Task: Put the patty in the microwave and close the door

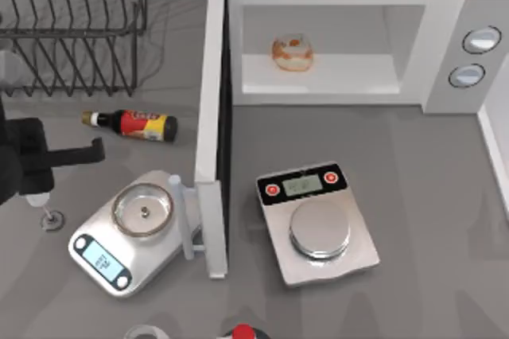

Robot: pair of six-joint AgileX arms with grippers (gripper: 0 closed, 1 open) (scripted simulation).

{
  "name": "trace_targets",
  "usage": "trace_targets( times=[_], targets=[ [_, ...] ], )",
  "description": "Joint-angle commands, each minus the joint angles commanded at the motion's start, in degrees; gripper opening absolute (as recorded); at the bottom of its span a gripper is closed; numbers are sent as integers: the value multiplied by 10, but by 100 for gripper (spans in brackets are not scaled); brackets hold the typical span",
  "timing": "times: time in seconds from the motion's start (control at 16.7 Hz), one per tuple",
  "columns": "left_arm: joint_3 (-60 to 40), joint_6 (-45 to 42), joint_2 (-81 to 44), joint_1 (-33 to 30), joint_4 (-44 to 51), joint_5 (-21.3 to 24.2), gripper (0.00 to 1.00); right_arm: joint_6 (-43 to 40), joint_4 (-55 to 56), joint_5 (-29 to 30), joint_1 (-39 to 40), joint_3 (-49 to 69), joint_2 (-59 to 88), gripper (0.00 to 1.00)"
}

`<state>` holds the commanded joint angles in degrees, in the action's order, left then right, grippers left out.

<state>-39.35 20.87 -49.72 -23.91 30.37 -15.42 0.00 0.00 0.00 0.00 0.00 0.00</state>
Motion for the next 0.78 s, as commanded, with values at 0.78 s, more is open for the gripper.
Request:
trace_targets(
  times=[0.78],
  targets=[
    [-31,32,-135,-96,0,-68,0,0,0,0,0,0,0,100]
  ],
)
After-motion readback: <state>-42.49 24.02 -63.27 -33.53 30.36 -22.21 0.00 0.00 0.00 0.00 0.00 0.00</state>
